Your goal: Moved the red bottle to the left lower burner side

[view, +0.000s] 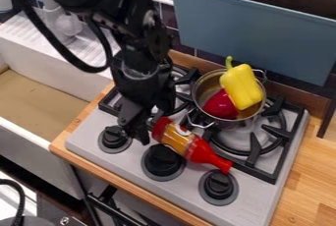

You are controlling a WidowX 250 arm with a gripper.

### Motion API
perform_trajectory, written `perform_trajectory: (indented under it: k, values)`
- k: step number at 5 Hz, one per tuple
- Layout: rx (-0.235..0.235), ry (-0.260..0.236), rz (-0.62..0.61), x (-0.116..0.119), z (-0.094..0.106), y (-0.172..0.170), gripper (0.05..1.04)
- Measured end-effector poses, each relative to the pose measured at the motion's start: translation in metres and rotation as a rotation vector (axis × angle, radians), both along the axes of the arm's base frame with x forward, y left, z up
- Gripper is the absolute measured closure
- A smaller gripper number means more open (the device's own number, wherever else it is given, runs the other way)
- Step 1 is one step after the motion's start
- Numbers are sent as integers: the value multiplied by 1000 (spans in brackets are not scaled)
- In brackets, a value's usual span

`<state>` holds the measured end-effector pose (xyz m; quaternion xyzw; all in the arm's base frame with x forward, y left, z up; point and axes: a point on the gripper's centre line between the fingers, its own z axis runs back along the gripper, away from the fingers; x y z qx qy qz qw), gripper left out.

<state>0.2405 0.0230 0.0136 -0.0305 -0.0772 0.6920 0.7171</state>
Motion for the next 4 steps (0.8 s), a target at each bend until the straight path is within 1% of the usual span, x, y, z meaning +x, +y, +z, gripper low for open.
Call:
perform_trajectory:
  k: [1,2,3,4]
  values:
    - [-2,-16,38,3,-2,-4,84]
    - [7,-3,49,2,-9,-6,84]
    - [9,15,61,0,-14,-5,137]
    - [-4,41,40,2,-17,-7,396]
